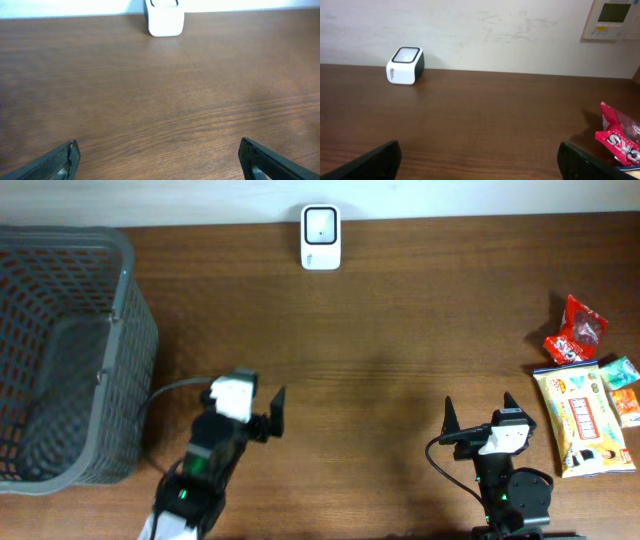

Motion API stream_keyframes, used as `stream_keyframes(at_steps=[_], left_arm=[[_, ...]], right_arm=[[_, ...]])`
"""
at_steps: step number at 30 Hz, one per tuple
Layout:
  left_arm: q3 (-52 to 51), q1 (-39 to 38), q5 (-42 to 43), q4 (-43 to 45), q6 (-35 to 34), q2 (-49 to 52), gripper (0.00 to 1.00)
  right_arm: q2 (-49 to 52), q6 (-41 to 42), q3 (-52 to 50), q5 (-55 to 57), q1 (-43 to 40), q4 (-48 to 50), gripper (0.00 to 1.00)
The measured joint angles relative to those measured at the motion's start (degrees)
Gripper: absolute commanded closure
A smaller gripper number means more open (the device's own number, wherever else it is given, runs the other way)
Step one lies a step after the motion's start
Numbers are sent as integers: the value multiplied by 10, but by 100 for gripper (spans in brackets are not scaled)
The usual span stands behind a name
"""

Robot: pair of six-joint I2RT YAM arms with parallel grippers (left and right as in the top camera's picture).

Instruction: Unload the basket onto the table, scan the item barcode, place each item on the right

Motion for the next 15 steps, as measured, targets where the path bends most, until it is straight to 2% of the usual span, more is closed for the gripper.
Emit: stream_keyframes(at_steps=[3, 8, 11, 15], left_arm=[[-68, 12, -3, 2, 0, -137, 1], [-117, 19, -5, 0, 13, -254, 1], [-146, 57, -1, -14, 19, -324, 1], [-150, 102, 6, -43, 19, -366, 1]], right_arm=[[0, 0, 0, 0, 0, -1, 1], [0, 0, 0, 0, 0, -1, 1], [0, 0, 0, 0, 0, -1, 2], [0, 0, 0, 0, 0, -1, 2]])
